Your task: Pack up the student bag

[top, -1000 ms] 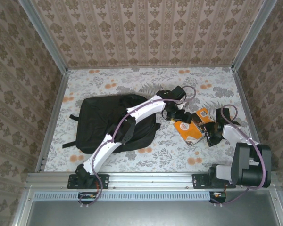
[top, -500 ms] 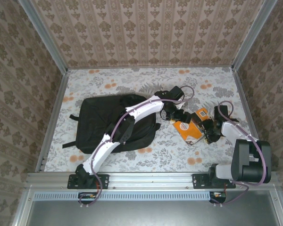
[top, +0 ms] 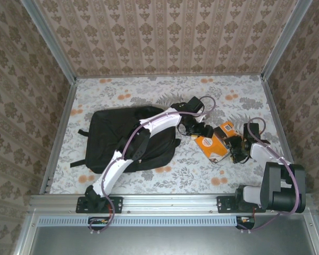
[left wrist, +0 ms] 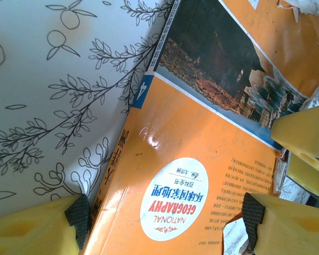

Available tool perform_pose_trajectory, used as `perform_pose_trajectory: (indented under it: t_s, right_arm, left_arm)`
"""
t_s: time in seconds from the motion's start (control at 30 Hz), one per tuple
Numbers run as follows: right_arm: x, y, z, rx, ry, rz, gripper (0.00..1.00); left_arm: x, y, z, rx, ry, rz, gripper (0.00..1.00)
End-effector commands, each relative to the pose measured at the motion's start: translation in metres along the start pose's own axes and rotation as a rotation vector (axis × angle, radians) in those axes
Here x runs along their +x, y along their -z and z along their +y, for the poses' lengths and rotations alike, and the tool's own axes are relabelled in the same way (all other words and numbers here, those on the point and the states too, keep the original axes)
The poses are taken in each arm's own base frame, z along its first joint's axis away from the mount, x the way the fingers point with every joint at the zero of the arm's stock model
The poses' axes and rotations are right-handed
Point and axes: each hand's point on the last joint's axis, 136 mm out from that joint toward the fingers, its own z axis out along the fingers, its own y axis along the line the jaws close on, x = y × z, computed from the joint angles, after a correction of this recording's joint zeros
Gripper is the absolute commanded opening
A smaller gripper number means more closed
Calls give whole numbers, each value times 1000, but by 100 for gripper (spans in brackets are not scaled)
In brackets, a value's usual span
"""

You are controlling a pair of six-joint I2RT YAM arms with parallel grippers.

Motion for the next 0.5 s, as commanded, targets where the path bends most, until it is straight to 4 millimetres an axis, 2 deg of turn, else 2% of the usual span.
perform_pose_trajectory:
  t_s: [0.0, 0.13, 0.17, 0.23, 0.33, 0.47]
  right_arm:
    - [27, 14, 126, -619, 223, 142, 71]
    - [32, 30, 145, -709, 233, 166, 70]
    - [33, 41, 151, -733, 252, 151, 70]
    - [34, 45, 152, -728, 266, 139, 69]
    - [35, 47, 150, -705, 289, 127, 68]
    - [34, 38, 143, -666, 283, 129, 66]
  left_arm:
    - [52, -22, 10, -11, 107, 176, 78]
    - [52, -22, 9, -11, 105, 176, 78]
    - [52, -22, 9, -10, 103, 175, 78]
    - [51, -21, 9, -10, 103, 174, 78]
    - [51, -19, 8, -9, 101, 172, 78]
    - [51, -17, 8, -8, 103, 167, 78]
